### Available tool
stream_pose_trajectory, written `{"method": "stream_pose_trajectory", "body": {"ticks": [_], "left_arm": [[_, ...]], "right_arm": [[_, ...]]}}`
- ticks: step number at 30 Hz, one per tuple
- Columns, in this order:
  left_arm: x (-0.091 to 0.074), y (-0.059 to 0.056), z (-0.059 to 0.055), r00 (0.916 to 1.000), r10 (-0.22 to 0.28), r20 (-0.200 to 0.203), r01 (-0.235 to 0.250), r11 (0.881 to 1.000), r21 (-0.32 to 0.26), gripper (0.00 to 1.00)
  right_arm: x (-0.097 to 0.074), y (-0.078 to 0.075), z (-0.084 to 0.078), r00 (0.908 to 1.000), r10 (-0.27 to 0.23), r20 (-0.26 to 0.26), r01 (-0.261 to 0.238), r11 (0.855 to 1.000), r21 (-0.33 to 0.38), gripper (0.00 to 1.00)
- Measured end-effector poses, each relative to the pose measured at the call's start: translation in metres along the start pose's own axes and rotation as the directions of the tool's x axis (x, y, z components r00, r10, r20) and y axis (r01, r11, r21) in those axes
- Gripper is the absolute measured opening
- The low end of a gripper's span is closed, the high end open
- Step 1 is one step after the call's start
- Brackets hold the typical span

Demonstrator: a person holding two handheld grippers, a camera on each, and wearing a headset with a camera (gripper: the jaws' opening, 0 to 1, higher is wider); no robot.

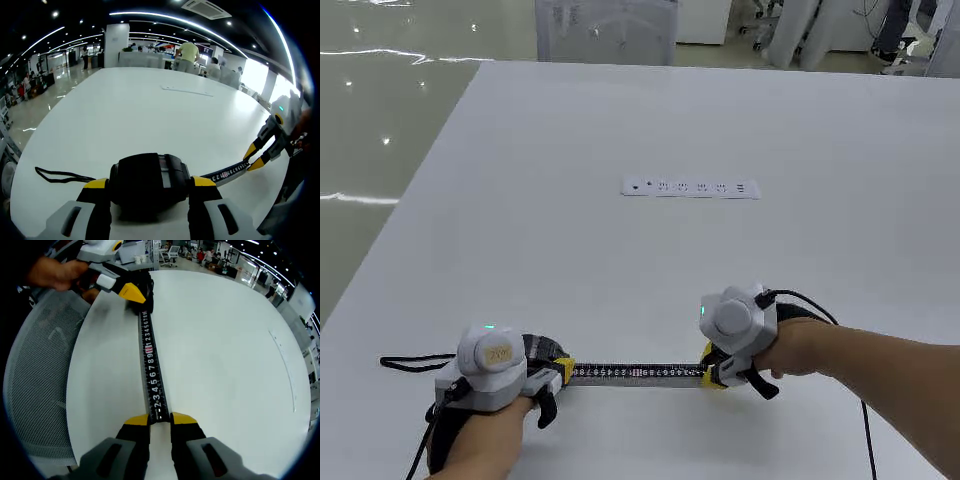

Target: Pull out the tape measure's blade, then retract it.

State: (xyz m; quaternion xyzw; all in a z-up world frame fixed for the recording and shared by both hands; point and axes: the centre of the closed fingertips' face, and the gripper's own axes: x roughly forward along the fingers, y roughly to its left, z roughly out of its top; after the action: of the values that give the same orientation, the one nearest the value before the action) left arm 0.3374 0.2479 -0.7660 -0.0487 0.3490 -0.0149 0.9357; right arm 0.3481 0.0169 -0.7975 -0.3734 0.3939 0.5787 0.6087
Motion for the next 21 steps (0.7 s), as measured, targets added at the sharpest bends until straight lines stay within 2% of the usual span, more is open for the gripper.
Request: {"method": "stream_pose_trajectory", "body": {"ticks": [21], "left_arm": [[0.0,0.002,0.0,0.9999,-0.012,-0.005,0.012,1.0,-0.01,0.58]], "right_arm": [[0.005,0.002,0.013,0.9999,0.008,0.015,-0.008,1.0,0.0,0.14]]}}
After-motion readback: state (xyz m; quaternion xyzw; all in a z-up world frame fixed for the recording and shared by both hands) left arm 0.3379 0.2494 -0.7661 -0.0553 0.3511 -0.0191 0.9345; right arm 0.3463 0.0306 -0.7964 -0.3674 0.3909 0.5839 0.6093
